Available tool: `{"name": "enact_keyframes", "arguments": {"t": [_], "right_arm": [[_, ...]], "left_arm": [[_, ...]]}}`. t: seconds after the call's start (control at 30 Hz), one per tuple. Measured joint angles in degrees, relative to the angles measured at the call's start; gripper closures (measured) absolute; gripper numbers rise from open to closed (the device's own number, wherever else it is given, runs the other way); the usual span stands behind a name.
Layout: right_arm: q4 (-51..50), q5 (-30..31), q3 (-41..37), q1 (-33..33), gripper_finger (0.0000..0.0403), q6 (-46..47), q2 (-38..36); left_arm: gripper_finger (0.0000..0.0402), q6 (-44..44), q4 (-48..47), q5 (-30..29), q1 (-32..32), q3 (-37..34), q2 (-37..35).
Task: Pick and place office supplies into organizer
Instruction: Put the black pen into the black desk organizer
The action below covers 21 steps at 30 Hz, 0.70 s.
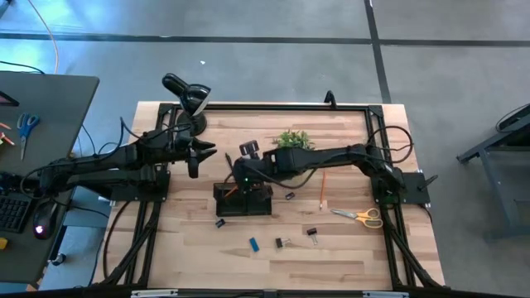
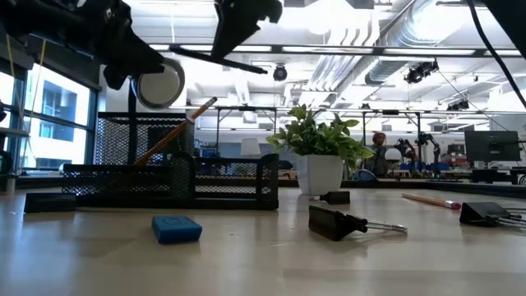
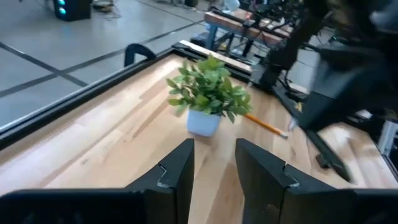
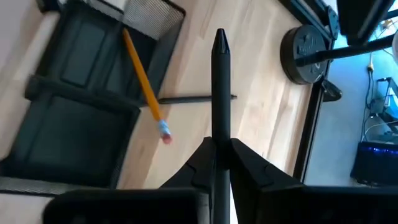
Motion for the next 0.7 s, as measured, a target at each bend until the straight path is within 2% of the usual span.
{"name": "enact_keyframes", "arguments": {"t": [0.1, 0.23, 0.43, 0.7], "right_arm": [[2.0, -0.3, 0.0, 1.1, 0.0387, 0.1, 0.0], [7.0, -4.3, 0.0, 1.9, 0.0387, 1.1, 1.2], [9.0, -3.5, -0.1, 2.2, 0.0387, 1.1, 4.3], [10.0, -6.3, -0.1, 0.3, 0.0386, 5.0, 6.2]], "left_arm": [[0.0296, 0.0, 0.7, -0.1, 0.0, 0.0, -0.8], [0.0296, 1.9, 1.2, 6.4, 0.0, 0.2, -4.2], [0.0296, 1.8, 0.6, 12.7, 0.0, 1.6, -11.2], [0.0295, 1.7, -2.9, 12.7, 0.0, 1.6, -18.6]]}}
